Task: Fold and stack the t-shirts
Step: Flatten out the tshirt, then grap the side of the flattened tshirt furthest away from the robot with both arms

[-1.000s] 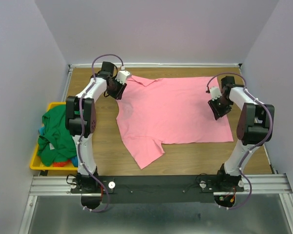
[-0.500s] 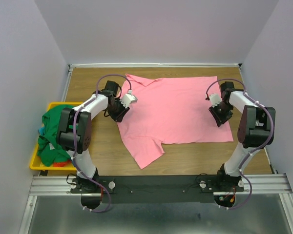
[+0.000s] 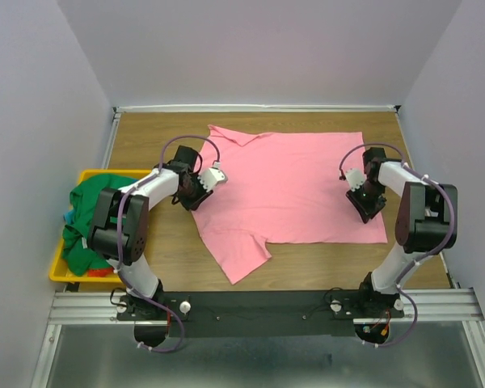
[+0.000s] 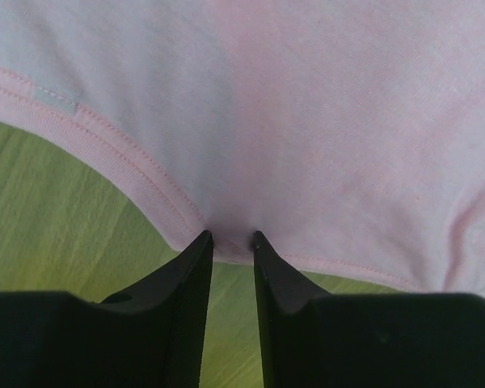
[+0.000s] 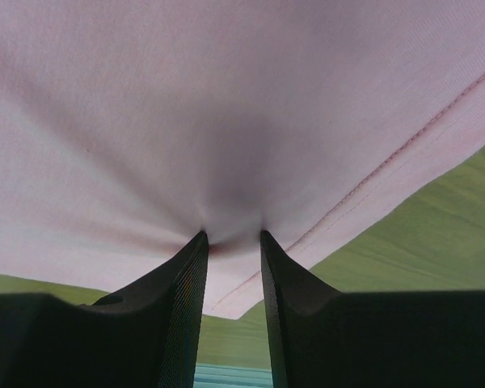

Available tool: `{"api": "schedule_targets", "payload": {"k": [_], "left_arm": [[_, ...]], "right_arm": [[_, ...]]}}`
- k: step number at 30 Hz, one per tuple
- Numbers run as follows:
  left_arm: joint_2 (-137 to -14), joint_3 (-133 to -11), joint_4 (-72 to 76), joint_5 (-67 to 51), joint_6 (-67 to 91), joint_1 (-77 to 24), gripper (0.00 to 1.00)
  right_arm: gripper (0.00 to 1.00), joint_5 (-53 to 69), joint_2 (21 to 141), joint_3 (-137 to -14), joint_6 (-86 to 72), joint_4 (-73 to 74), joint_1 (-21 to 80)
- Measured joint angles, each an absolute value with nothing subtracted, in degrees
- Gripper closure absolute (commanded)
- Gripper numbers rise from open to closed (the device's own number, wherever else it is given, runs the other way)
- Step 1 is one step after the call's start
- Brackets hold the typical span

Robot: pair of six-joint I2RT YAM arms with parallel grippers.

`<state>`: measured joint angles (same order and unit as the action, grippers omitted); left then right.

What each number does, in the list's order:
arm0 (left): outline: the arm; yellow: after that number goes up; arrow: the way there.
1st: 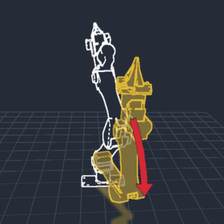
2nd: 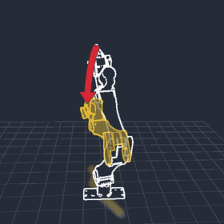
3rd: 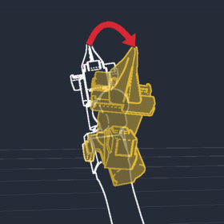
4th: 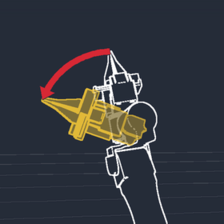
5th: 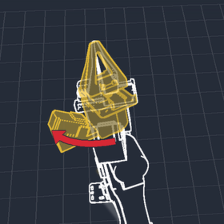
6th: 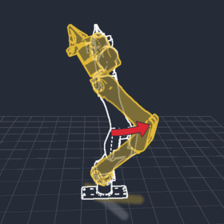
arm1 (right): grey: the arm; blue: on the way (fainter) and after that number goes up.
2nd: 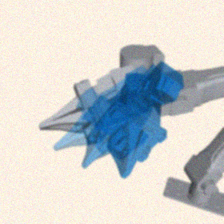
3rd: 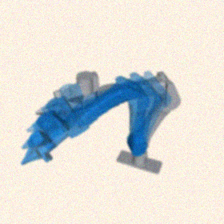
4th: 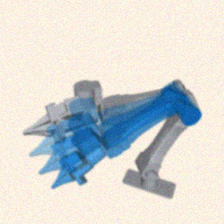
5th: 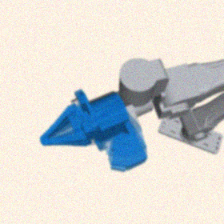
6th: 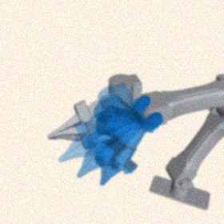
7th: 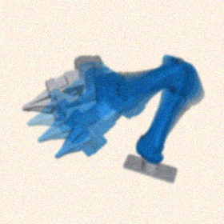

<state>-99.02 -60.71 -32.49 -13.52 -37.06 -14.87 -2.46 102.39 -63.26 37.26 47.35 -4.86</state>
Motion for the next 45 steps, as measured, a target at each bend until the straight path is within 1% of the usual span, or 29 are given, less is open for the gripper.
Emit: {"api": "schedule_targets", "payload": {"k": [5, 7, 9, 12, 14, 16, 17, 21, 24, 27, 29, 30, 33, 39, 41, 45], "left_arm": [[-96.3, -58.1, -34.4, -11.4, -38.7, -14.9, 0.66], [-96.1, -58.5, -36.2, -11.2, -39.3, -14.9, 0.62], [-96.1, -60.4, -39.0, -11.4, -39.7, -14.9, 0.58], [-96.5, -68.0, -43.3, -12.9, -39.8, -14.7, 0.54], [-98.2, -76.5, -45.1, -14.4, -39.4, -14.6, 0.52], [-101.0, -86.0, -44.6, -16.2, -38.0, -14.2, 0.51], [-103.0, -90.9, -44.1, -17.2, -37.0, -14.0, 0.51], [-112.6, -108.0, -41.7, -20.5, -32.2, -11.6, 0.51], [-121.1, -118.0, -40.7, -21.9, -29.3, -9.7, 0.52], [-129.0, -126.0, -40.8, -23.5, -27.7, -8.5, 0.51], [-131.1, -126.7, -40.8, -24.7, -26.8, -8.7, 0.48], [-131.7, -126.4, -40.7, -25.2, -26.4, -9.1, 0.45], [-131.9, -123.5, -38.9, -25.6, -25.6, -11.3, 0.41], [-133.9, -122.7, -35.2, -25.3, -22.4, -15.2, 0.4], [-135.2, -124.2, -33.7, -24.6, -20.7, -14.9, 0.4], [-135.8, -124.9, -31.4, -23.0, -17.7, -12.7, 0.37]], "right_arm": [[0.6, -1.9, 97.9, -57.7, 37.5, 48.5, -3.9], [0.59, -0.4, 96.3, -56.1, 37.5, 51.0, -3.4], [0.58, 0.5, 95.6, -56.2, 37.3, 52.6, -3.4], [0.57, 1.9, 95.2, -60.4, 36.6, 55.4, -3.4], [0.57, 3.1, 96.2, -65.9, 36.0, 56.2, -3.6], [0.57, 4.0, 99.5, -76.2, 35.7, 56.9, -4.0], [0.58, 4.4, 102.1, -81.8, 35.5, 55.9, -4.3], [0.58, 4.8, 111.5, -96.2, 35.2, 55.0, -5.4], [0.59, 4.7, 120.4, -107.0, 35.0, 54.5, -5.8], [0.59, 4.6, 127.0, -113.4, 34.6, 53.9, -6.1], [0.6, 4.6, 129.6, -116.1, 34.3, 54.1, -6.1], [0.6, 4.6, 130.9, -117.3, 34.0, 54.1, -6.1], [0.6, 4.6, 133.0, -119.0, 33.6, 54.1, -6.1], [0.59, 4.5, 136.6, -123.9, 32.3, 53.8, -6.1], [0.59, 4.4, 137.3, -125.2, 31.9, 53.6, -6.1], [0.58, 3.6, 138.7, -127.8, 31.5, 52.7, -6.1]]}}
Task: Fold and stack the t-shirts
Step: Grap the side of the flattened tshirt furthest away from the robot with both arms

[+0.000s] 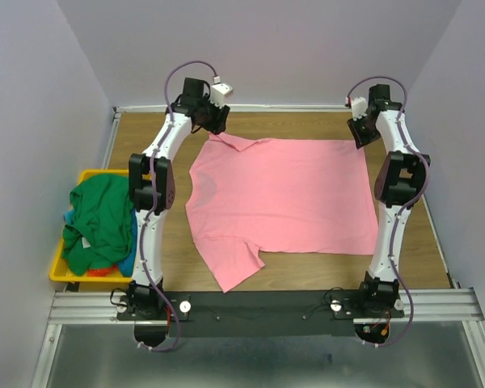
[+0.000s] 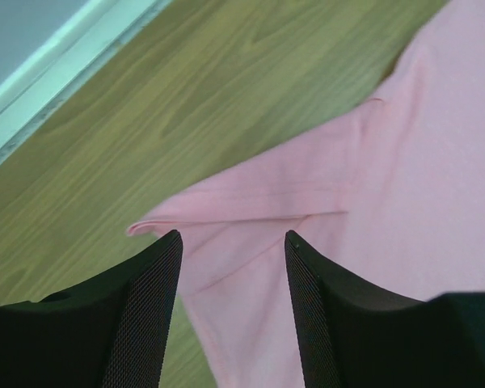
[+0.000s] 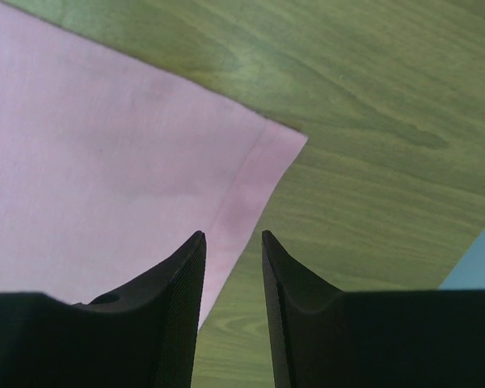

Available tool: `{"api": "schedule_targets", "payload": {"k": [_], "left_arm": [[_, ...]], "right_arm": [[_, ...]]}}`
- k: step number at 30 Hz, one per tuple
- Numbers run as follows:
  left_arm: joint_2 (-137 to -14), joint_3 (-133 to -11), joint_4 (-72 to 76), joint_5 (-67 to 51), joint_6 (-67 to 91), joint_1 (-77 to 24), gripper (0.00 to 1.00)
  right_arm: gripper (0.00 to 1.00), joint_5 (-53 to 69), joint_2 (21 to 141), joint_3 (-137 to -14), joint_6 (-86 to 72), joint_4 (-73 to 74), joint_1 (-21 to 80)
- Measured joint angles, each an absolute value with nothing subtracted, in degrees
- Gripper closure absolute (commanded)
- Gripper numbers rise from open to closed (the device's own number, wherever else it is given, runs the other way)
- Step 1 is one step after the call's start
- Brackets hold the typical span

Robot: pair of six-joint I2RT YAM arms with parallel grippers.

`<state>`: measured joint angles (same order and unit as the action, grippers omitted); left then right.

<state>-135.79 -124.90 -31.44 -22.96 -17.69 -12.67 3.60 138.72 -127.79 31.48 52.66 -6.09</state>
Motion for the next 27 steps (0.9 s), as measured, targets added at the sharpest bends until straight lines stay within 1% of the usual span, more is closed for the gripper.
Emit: {"api": "schedule_targets", "payload": {"k": [4, 5, 6, 7, 8, 11, 27], "left_arm": [[-135.9, -125.3, -29.6, -21.1, -15.1, -9.8, 0.33], [-136.0, -125.3, -29.5, -20.7, -14.7, -9.2, 0.28], [-136.2, -125.4, -29.2, -20.3, -14.4, -8.6, 0.28], [-136.4, -125.5, -29.1, -20.0, -14.1, -8.2, 0.24], [-136.9, -125.8, -29.0, -19.8, -13.8, -7.9, 0.24], [-137.9, -126.0, -28.8, -19.3, -13.5, -7.6, 0.23], [-140.1, -127.1, -28.4, -19.1, -13.2, -6.1, 0.23]], "right_arm": [[0.51, 2.4, 139.7, -128.4, 31.6, 50.7, -6.1], [0.5, 2.3, 140.1, -128.4, 31.6, 50.2, -6.1], [0.49, 2.2, 140.3, -128.4, 31.6, 50.0, -6.1], [0.48, 2.1, 140.7, -128.5, 31.6, 49.6, -6.1], [0.46, 1.9, 141.1, -128.7, 31.6, 49.2, -6.1], [0.45, 1.7, 142.9, -130.5, 31.7, 48.3, -6.1], [0.46, 2.4, 147.7, -135.3, 31.2, 43.9, -6.1]]}}
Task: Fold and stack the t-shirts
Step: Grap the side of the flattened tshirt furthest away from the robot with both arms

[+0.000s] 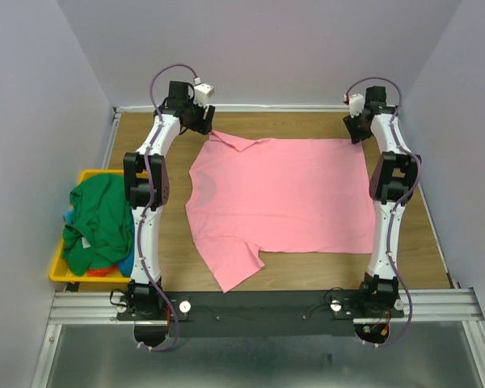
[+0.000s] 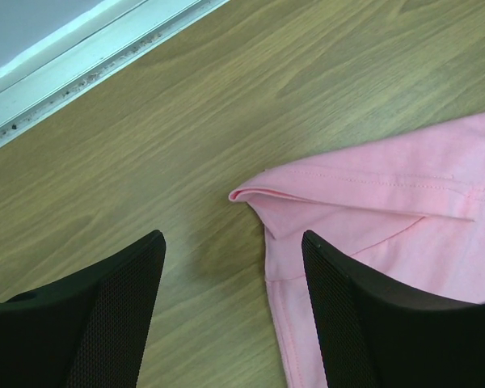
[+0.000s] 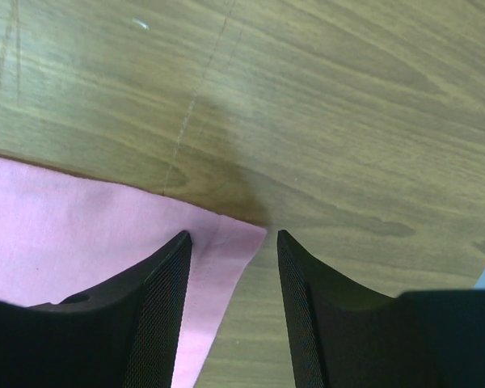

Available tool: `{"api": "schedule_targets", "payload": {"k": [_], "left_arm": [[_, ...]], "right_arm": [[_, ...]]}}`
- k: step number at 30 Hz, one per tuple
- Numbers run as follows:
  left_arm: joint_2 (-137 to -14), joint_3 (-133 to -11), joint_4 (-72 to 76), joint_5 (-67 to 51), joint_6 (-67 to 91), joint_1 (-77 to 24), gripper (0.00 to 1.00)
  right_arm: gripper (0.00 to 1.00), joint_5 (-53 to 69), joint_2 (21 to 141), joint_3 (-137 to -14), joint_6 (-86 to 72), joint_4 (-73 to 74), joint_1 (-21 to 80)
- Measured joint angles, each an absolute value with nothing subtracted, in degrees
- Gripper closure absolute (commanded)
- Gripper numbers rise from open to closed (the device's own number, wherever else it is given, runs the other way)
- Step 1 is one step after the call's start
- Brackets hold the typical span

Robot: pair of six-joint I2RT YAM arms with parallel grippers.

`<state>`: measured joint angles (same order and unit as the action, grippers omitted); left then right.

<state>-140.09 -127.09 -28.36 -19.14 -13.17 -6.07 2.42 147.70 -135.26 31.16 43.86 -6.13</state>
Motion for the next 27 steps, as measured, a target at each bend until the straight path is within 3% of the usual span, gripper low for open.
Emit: {"api": "schedule_targets", "payload": {"k": [7, 14, 20, 27], "left_arm": [[-141.3, -127.1, -28.3, -19.2, -12.4, -5.5, 0.23], [-142.7, -127.3, -27.8, -19.1, -10.9, -4.9, 0.23], [-144.2, -128.9, -26.3, -19.9, -9.3, -4.8, 0.23], [-145.5, -129.9, -24.0, -23.3, -7.4, -4.8, 0.26]], "right_arm": [[0.54, 5.7, 148.6, -136.0, 28.5, 42.3, -7.0], [0.88, 8.6, 148.9, -135.4, 27.6, 40.9, -7.6], [0.99, 9.4, 148.6, -134.1, 28.1, 39.3, -7.6], [1.0, 9.9, 147.5, -131.7, 28.6, 37.5, -7.7]]}}
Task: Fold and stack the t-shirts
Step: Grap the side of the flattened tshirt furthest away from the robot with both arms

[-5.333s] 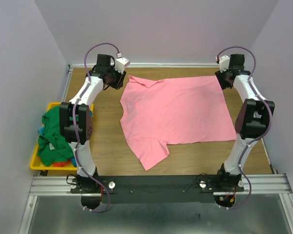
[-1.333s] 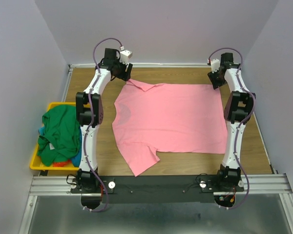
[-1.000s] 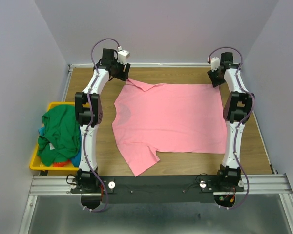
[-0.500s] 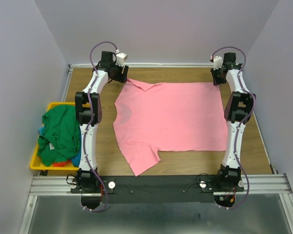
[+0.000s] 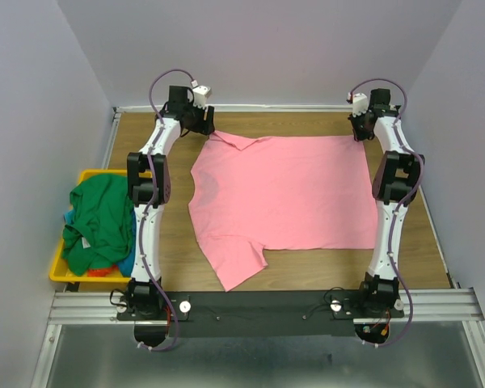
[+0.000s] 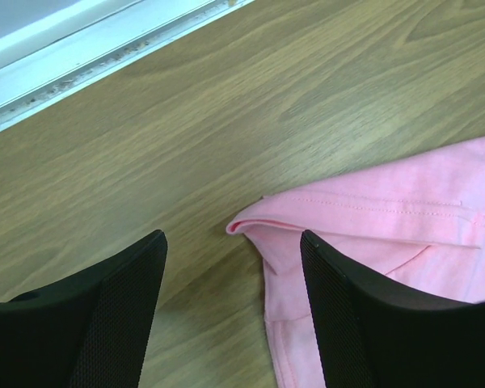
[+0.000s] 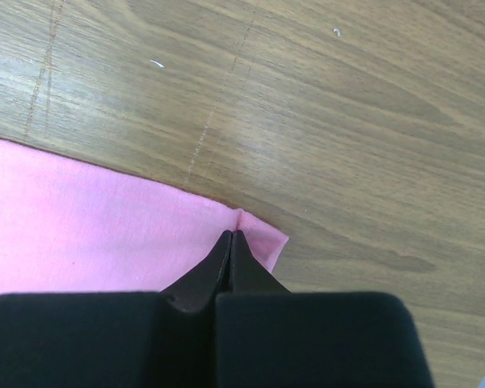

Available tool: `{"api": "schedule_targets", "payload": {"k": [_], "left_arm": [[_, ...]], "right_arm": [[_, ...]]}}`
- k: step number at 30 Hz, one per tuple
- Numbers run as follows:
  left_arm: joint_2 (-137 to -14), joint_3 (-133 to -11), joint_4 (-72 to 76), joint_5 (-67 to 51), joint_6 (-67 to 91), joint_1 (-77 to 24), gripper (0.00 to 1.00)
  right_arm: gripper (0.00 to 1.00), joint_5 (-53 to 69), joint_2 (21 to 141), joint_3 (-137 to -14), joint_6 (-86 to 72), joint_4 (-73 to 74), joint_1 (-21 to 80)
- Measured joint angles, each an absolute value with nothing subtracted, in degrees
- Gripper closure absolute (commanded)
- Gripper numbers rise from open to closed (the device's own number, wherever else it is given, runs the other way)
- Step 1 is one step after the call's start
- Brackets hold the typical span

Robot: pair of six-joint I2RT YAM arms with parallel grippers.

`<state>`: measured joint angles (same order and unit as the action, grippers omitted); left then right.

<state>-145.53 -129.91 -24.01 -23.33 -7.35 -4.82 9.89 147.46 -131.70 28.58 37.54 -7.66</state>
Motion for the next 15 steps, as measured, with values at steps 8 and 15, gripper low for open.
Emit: {"api": "schedule_targets", "payload": {"k": [8, 15], "left_arm": [[-147.3, -130.8, -23.6, -24.6, -5.3, -5.0, 0.31], [-147.3, -130.8, -23.1, -25.0, -3.4, -5.0, 0.37]], "right_arm": [[1.0, 10.4, 147.0, -130.8, 28.6, 36.7, -7.7], [0.99, 10.5, 146.8, -130.3, 28.6, 36.4, -7.7]]}}
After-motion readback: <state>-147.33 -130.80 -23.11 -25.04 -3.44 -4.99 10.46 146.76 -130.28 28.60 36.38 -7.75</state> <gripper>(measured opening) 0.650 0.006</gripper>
